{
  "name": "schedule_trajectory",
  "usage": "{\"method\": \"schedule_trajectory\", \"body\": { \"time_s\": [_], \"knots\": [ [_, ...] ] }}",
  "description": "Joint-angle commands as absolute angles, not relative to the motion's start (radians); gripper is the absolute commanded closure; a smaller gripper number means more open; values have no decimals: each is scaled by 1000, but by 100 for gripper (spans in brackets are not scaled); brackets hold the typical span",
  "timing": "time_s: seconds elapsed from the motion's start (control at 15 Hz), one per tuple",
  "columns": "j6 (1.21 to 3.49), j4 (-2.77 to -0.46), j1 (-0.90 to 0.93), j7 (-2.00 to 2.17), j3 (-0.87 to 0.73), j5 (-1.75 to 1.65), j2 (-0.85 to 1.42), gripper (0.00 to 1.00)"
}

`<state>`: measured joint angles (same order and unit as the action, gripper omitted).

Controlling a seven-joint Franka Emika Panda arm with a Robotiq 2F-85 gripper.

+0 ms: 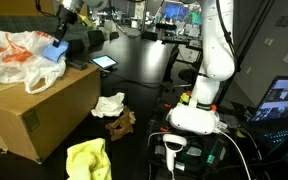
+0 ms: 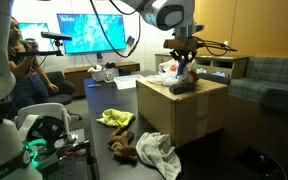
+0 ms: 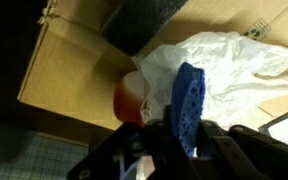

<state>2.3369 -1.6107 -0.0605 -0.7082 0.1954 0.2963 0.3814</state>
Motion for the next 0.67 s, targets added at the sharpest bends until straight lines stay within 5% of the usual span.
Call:
{"method": "schedule_trajectory", "body": {
  "time_s": [0.0, 0.6],
  "knots": [
    [2414, -1694, -102, -768, 201, 383, 285, 96],
    [2589, -1973, -199, -705, 101, 706, 136, 96]
  ]
}}
